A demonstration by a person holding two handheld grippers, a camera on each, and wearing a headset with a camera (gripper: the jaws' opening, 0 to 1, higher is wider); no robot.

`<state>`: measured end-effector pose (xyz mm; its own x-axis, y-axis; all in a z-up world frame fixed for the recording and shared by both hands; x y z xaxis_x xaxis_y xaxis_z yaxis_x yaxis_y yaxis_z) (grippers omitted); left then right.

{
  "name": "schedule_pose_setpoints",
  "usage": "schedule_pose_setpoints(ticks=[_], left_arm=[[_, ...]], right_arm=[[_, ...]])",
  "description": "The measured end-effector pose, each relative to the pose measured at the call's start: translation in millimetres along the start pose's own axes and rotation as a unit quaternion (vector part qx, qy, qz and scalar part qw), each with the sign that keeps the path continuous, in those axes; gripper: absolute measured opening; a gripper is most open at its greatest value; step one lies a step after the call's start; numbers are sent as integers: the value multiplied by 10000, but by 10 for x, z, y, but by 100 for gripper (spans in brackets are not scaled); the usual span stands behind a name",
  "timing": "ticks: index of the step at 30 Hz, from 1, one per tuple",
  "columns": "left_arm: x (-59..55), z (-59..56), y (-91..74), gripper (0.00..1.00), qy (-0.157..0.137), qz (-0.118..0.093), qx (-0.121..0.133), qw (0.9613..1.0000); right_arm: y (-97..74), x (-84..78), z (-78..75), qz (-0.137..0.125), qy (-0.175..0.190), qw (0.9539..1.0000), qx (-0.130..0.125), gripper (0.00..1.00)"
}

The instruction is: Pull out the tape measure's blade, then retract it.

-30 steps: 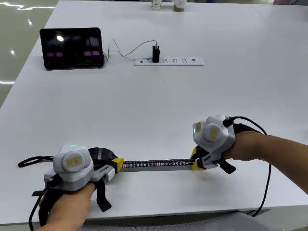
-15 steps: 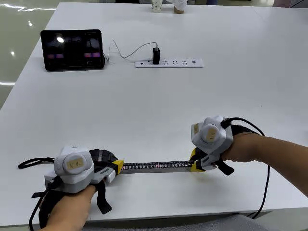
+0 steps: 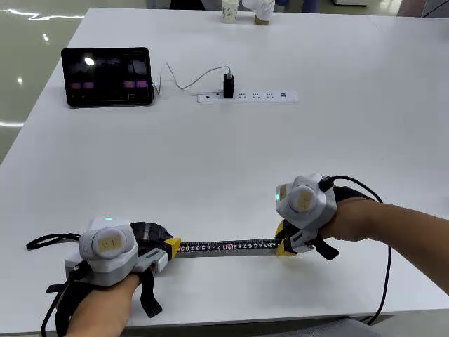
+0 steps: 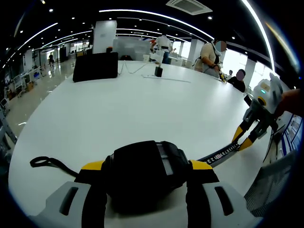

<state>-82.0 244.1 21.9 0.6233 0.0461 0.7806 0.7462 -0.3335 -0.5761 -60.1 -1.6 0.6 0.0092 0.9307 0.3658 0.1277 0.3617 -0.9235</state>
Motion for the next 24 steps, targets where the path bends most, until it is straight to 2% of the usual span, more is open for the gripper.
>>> schedule_pose_setpoints(ticks=[24], left_arm=[[-3,5,-13,63,-127,-11,-82,9999]], right_arm=[[37,86,-1,-163,67,9998,13,11]])
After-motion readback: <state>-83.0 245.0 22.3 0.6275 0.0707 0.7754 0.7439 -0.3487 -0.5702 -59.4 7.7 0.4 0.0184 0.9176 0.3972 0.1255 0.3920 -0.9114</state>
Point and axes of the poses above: the centre of the closed fingertips' face, and the gripper's own axes: y roughly forward along the fingers, z roughly to its left, x roughly out of its top, the point moved 2 cm from there along -y, roughly backward along the fingers, and after that the axes turned 11 degrees about -x, right-handed, at the moved point
